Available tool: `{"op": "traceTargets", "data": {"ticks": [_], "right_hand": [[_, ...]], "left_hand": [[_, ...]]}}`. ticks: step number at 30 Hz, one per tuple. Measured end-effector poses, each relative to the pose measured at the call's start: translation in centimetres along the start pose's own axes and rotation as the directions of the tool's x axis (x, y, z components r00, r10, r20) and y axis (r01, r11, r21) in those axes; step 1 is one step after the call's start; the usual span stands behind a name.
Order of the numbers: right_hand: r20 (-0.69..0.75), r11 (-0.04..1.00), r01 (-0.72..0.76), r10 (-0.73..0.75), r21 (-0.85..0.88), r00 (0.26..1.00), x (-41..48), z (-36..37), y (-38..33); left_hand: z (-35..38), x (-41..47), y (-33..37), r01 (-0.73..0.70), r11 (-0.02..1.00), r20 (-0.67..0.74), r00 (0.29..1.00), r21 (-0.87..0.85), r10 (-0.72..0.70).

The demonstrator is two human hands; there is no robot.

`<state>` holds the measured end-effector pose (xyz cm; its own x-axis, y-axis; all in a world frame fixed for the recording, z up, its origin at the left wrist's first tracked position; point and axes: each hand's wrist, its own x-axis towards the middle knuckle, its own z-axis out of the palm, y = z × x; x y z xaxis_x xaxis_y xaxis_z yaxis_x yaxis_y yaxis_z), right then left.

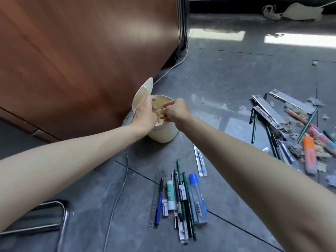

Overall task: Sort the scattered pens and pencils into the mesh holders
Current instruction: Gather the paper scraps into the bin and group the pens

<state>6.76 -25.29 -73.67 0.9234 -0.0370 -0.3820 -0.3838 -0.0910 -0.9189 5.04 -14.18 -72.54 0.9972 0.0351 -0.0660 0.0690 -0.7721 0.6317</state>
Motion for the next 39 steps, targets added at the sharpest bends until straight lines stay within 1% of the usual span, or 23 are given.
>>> {"op": "traceTargets", "data": {"ticks": [2,5,8,10,12,14,16,18,20,23,24,26,29,31,33,35,37,39], "right_hand": [[0.037,0.999,0.012,-0.01,-0.039,0.999,-0.1,0.3,0.6],[0.051,0.997,0.038,-0.035,-0.064,0.998,-0.1,-0.1,1.1],[0.06,0.989,0.076,-0.069,-0.127,0.996,-0.3,-2.2,0.2],[0.079,0.972,0.108,-0.093,-0.211,0.993,-1.1,-5.0,-0.9],[0.096,0.943,0.119,-0.093,-0.312,0.991,-2.4,-8.6,-1.6],[0.091,0.892,0.083,-0.048,-0.445,0.995,-4.0,-12.5,-1.7],[0.05,0.825,0.004,0.029,-0.565,0.998,-5.5,-16.8,-1.2],[0.001,0.775,-0.075,0.097,-0.627,0.995,-6.6,-20.4,-0.1],[-0.059,0.748,-0.126,0.116,-0.652,0.991,-7.7,-23.9,1.6],[-0.144,0.663,-0.206,0.148,-0.72,0.978,-9.4,-28.6,5.6],[-0.164,0.626,-0.235,0.17,-0.744,0.972,-10.0,-29.9,7.3],[-0.185,0.609,-0.288,0.227,-0.739,0.956,-11.2,-31.9,10.9],[-0.155,0.581,-0.258,0.222,-0.772,0.963,-11.8,-33.3,15.2],[-0.113,0.587,-0.196,0.175,-0.786,0.978,-11.4,-33.1,16.9],[-0.084,0.596,-0.12,0.089,-0.794,0.993,-11.0,-32.3,18.0],[-0.098,0.583,-0.07,-0.016,-0.809,0.995,-11.0,-31.3,18.9],[-0.097,0.542,-0.007,-0.137,-0.84,0.986,-11.3,-30.5,19.8],[-0.049,0.459,0.055,-0.212,-0.887,0.976,-11.8,-29.5,20.5]], "left_hand": [[0.2,-0.6,-0.3,0.031,0.999,-0.03,0.999,-0.037,-0.032],[0.7,-1.2,-0.3,-0.006,1.0,-0.071,0.997,-0.025,0.004],[1.6,-1.1,1.1,-0.032,0.999,-0.157,0.987,0.009,0.033],[3.0,-0.3,3.5,-0.041,0.998,-0.176,0.984,-0.04,0.033],[5.3,0.4,6.6,-0.04,0.996,-0.107,0.994,-0.08,0.031],[8.0,0.5,10.1,-0.039,0.997,0.031,0.999,-0.07,0.041],[11.0,-0.1,13.6,-0.07,0.996,0.199,0.977,-0.051,0.079],[13.6,-1.3,16.0,-0.158,0.987,0.367,0.918,-0.014,0.153],[15.8,-2.7,17.9,-0.278,0.96,0.525,0.821,0.026,0.224],[19.2,-4.0,19.3,-0.451,0.881,0.716,0.662,0.143,0.222],[20.5,-4.2,19.4,-0.503,0.845,0.755,0.622,0.181,0.208],[23.0,-4.5,19.0,-0.575,0.782,0.802,0.571,0.239,0.175],[26.2,-4.9,17.9,-0.649,0.71,0.839,0.522,0.274,0.153],[27.5,-5.2,17.1,-0.66,0.7,0.829,0.531,0.272,0.178],[28.1,-5.4,16.4,-0.664,0.701,0.795,0.56,0.263,0.232],[28.5,-5.5,15.7,-0.659,0.705,0.763,0.589,0.261,0.267],[29.0,-5.4,15.2,-0.61,0.756,0.732,0.624,0.239,0.272],[29.4,-5.1,15.1,-0.498,0.85,0.672,0.69,0.171,0.269]]}}
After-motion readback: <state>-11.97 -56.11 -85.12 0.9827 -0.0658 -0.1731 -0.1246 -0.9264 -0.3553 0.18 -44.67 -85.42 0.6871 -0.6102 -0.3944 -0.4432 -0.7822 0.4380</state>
